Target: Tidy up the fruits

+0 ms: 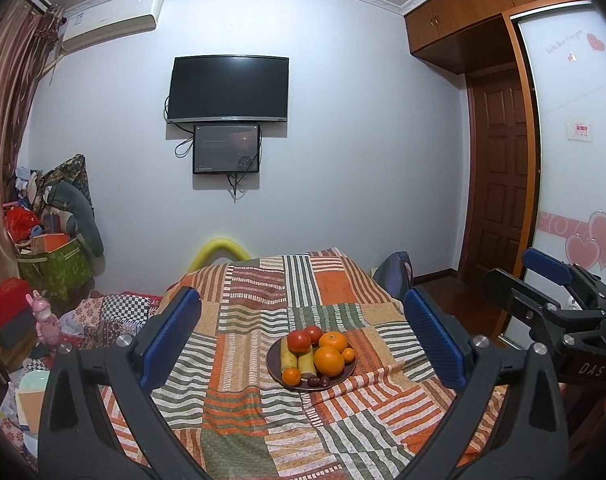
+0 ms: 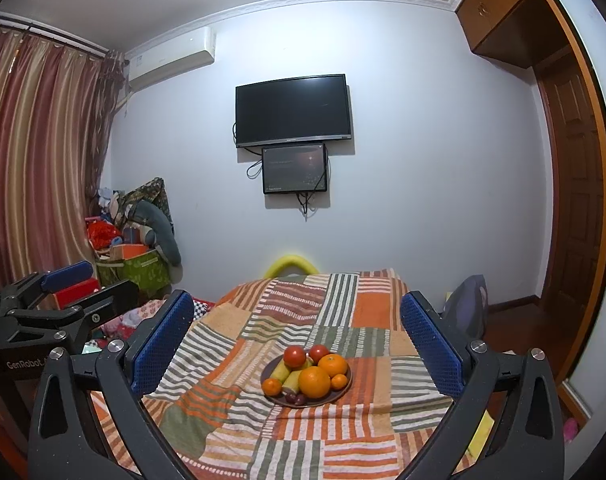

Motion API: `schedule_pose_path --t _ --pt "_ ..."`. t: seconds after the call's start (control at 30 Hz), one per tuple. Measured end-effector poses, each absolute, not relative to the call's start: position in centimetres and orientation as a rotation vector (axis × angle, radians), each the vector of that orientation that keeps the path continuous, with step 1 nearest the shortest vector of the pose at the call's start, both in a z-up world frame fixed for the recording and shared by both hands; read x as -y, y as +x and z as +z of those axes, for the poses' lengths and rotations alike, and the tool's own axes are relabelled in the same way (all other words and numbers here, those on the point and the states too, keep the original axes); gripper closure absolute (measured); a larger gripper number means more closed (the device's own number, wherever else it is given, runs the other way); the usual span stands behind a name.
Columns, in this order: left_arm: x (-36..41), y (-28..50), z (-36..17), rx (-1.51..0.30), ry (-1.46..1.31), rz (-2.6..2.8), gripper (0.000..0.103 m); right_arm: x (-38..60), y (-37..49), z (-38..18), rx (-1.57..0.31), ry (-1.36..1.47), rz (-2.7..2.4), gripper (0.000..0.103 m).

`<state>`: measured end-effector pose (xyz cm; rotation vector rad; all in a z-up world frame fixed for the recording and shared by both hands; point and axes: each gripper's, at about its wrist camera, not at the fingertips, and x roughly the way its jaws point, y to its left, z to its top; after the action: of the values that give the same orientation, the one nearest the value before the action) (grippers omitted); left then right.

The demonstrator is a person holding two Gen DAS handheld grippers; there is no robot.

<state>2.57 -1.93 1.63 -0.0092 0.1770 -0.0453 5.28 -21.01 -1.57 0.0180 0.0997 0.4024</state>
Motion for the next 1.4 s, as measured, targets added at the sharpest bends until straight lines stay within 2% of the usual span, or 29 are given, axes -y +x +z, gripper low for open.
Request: schedule_pose_path --t 1.4 --pt "1.99 2.85 1.69 -0.191 -0.02 -0.078 0.0 21.27 5.03 -1.36 -0.102 0.03 0.405 0.0"
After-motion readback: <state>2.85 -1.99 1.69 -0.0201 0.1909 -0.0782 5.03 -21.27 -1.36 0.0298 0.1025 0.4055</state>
